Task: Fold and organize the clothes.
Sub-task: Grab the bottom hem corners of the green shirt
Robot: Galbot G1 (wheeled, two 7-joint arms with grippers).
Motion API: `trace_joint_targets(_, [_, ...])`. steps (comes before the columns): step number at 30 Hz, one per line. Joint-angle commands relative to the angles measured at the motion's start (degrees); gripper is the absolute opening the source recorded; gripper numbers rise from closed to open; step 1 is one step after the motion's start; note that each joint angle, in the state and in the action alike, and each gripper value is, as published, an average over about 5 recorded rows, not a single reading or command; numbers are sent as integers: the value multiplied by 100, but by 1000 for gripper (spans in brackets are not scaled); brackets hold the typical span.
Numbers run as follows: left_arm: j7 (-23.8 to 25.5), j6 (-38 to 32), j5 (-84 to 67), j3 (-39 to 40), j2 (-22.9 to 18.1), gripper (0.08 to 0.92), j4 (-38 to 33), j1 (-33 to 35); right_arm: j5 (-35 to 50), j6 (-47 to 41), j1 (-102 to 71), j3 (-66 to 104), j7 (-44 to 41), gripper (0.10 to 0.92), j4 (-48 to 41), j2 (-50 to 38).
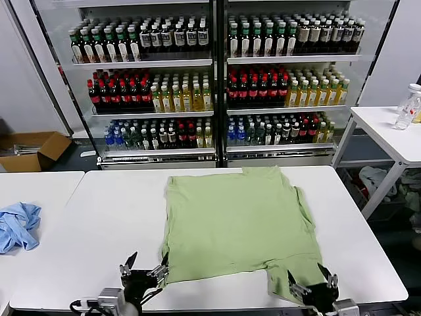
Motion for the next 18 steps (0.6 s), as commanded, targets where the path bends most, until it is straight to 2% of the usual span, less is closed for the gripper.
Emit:
trace_joint_targets(1, [-153,192,-144,393,37,823,318,-75,73,-176,-228,183,-8,823,-30,11])
trace_joint_targets(10, [-203,184,-127,489,52,812,525,-114,499,-273,-165,141,-46,808,-179,71])
trace_joint_targets(12, [-219,184,-141,465,72,786,558,-131,585,-274,-144,105,-66,771,-202,91])
trace_joint_targets(18, [-196,183,-255,439,110,623,539,-84,717,-271,-127,72,-85,600,-197,117])
